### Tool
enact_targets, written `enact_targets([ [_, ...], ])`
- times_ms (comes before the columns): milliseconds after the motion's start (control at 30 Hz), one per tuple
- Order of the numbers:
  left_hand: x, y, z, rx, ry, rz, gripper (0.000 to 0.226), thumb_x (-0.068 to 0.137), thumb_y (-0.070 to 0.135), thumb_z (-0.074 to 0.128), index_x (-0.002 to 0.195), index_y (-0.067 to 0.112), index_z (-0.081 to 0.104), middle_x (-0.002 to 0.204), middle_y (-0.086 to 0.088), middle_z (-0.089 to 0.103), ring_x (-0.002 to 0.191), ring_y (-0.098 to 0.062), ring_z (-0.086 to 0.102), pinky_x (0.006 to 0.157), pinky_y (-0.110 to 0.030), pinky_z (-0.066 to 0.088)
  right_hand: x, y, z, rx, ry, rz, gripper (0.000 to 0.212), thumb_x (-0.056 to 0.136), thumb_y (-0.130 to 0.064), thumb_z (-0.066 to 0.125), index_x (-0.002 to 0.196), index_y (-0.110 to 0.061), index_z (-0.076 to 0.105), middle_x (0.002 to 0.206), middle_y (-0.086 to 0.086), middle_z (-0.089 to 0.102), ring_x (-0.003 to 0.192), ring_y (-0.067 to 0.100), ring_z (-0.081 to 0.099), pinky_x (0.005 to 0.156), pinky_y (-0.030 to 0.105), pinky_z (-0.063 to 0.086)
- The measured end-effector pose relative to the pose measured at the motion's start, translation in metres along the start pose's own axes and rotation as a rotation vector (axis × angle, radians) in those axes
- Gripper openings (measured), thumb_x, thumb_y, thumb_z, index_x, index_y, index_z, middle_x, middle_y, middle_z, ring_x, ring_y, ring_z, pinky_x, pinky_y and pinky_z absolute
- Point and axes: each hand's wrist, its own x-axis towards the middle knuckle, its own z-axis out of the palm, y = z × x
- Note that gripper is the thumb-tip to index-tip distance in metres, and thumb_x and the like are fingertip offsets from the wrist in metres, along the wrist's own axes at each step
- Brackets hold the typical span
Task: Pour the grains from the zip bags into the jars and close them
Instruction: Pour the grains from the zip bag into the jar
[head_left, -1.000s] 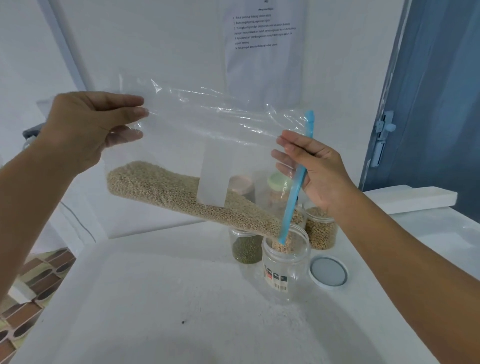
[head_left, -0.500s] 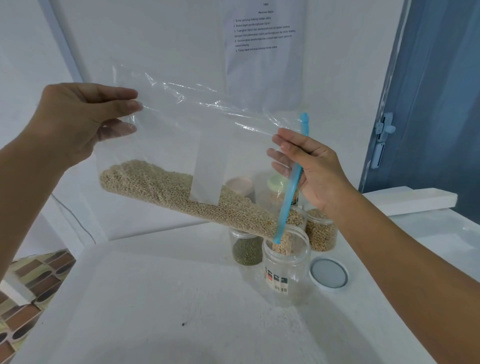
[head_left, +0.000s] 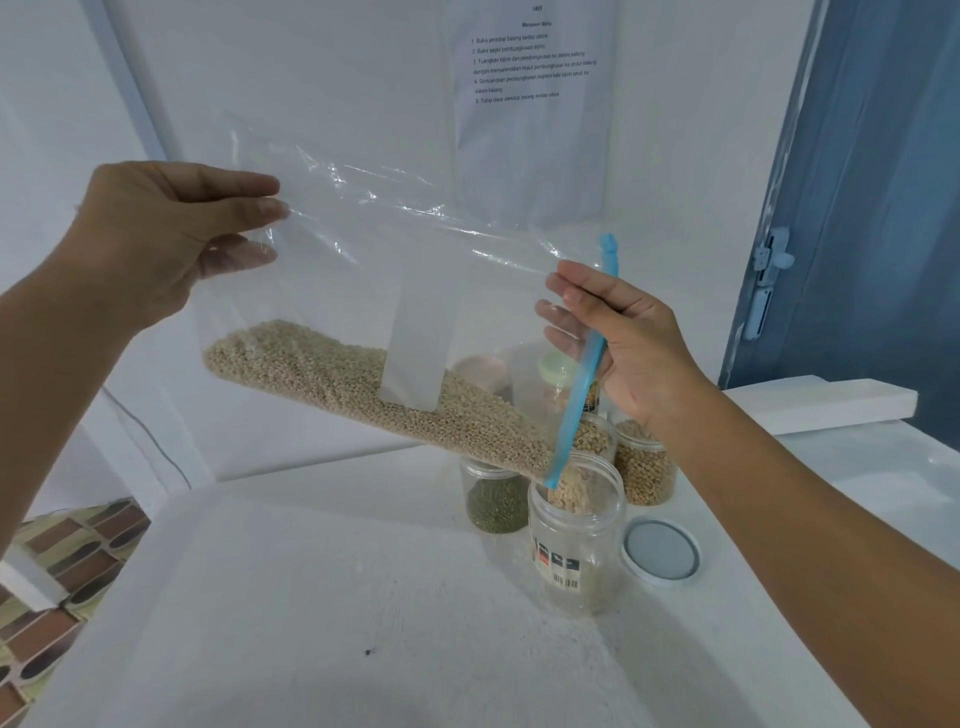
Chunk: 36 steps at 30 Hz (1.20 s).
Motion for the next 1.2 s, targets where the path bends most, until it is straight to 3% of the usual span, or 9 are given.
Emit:
enact_targets([
  [667, 0.0072, 0.0049, 0.0011, 0.011, -0.014, 0.016, 0.025, 0.076, 0.016, 0.084, 0.101, 0.015, 0.080, 0.094, -0.003, 0.081, 0.059, -0.010, 0.070, 0.078, -0.027, 0.064, 0.0014, 0.0002, 0.0001, 0.011, -0.002, 0.001, 0.025, 0.098, -0.001, 0.064, 0.116, -0.012, 0.075, 0.118, 0.007, 0.077, 0.107, 0.028, 0.075, 0.091, 0.037, 0.062],
  [1200, 0.0070, 0.0064, 0.0008, 0.000, -0.010, 0.020, 0.015, 0.077, 0.016, 0.085, 0.092, 0.017, 0.083, 0.093, -0.002, 0.081, 0.060, -0.012, 0.070, 0.079, -0.028, 0.063, -0.0019, -0.0014, 0.0026, 0.007, 0.005, 0.002, 0.025, 0.098, -0.002, 0.064, 0.118, -0.012, 0.075, 0.120, 0.007, 0.077, 0.108, 0.028, 0.075, 0.089, 0.036, 0.062],
])
